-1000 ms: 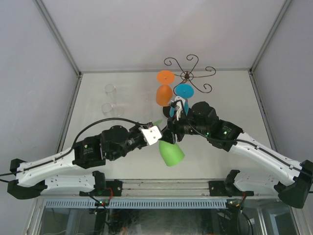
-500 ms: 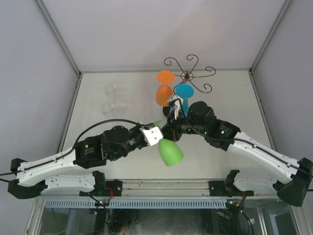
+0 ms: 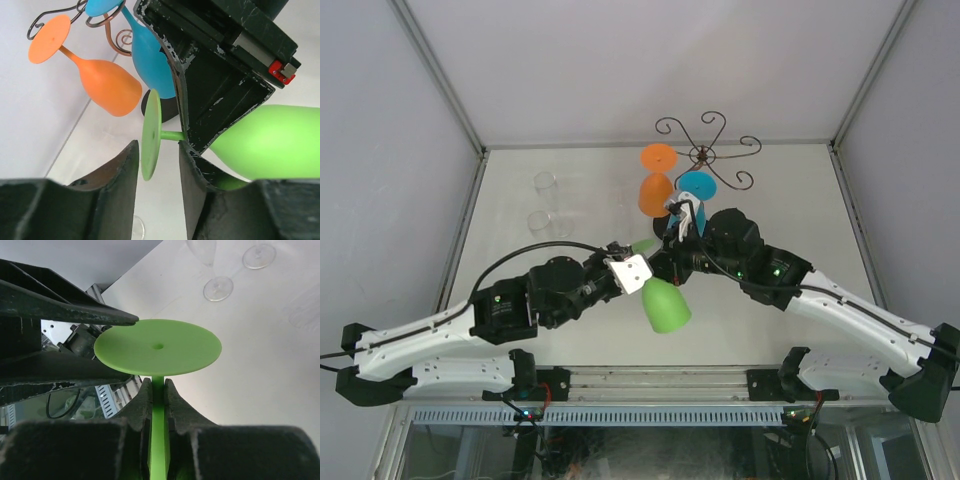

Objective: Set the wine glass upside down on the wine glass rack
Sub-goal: Turn the wine glass upside down at the wine rack.

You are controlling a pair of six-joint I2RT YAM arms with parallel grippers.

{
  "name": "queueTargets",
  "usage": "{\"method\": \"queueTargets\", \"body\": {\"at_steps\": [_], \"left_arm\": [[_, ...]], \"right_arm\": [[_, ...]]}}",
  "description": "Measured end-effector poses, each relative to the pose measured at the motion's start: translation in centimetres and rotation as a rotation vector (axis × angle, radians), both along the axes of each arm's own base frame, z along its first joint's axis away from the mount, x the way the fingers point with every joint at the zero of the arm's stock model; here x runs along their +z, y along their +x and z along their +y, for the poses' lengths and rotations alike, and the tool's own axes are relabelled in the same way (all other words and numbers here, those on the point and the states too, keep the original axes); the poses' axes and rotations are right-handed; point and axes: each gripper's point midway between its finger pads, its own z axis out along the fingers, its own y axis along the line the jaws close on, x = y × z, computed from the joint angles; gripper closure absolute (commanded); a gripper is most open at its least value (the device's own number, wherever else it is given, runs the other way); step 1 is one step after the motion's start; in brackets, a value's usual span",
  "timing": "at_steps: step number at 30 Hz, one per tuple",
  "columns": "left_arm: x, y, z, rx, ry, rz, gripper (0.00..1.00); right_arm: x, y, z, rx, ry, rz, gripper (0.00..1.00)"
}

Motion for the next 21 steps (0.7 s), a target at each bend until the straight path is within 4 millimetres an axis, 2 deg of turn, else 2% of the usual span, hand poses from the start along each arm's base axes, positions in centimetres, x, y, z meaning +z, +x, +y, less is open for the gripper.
{"method": "queueTargets", "body": {"at_steps": [5, 14, 21], "left_arm": [[0.6, -0.1, 0.3, 0.002, -0.027, -0.001, 0.44], [3.0, -0.7, 1.7, 0.013, -0.162, 0.015, 0.32], [5.1, -1.2, 3.9, 0.045, -0.307, 0.043, 0.25]], "right_arm": [[0.0, 0.4, -0.1, -0.026, -0.001, -0.002, 1.00], [0.8, 0.5, -1.2, -0.079, 0.026, -0.041, 1.00], [-1.0, 0.3, -3.0, -0.126, 0.024, -0.062, 1.00]]}}
